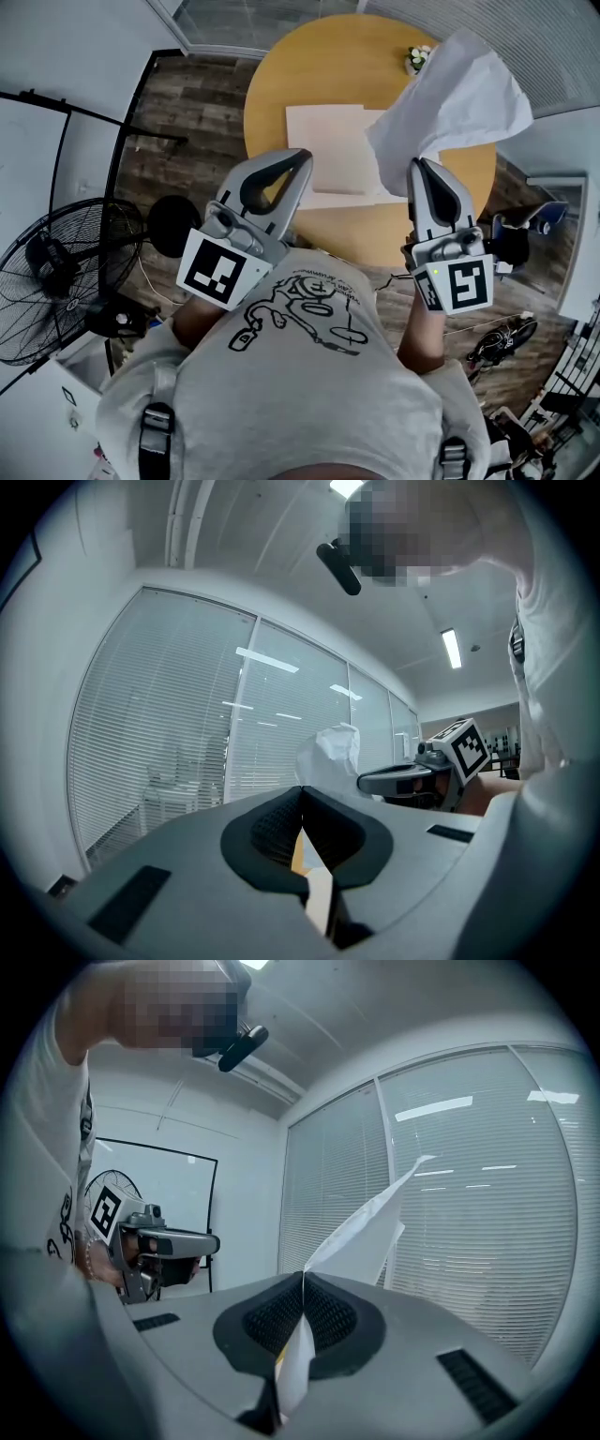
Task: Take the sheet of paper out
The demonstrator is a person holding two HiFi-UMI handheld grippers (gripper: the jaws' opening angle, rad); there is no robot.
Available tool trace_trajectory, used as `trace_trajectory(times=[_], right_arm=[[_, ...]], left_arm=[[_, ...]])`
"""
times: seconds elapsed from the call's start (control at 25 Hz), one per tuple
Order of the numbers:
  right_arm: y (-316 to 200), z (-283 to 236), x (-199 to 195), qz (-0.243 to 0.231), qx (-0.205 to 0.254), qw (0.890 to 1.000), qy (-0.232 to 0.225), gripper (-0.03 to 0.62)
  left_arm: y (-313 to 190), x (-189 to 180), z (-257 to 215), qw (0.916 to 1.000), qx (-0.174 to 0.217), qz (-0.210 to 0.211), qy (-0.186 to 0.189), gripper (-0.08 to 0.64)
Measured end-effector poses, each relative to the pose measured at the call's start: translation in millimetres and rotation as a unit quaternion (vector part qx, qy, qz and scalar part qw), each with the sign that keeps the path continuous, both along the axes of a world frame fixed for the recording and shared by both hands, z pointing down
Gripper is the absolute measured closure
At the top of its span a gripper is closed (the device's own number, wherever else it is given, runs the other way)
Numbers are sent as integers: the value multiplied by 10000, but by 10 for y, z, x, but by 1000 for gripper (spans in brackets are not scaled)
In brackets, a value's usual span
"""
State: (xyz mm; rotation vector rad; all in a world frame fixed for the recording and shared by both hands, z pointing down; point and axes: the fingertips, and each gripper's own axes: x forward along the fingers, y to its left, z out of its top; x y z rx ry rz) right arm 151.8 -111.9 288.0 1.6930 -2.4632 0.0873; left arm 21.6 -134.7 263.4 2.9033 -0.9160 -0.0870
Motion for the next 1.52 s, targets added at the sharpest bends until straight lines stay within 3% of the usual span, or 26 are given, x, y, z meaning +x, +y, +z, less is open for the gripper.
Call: trace_trajectory(times=[0.52,1.52], right_arm=[[153,-272,-80,45,256,9995,190,583],[182,-309,-80,101,294,9993,187,584]], left_arm=[[-1,-19,23,10000,-7,12,16,540],[-53,39,21,10000,6,59,41,540]])
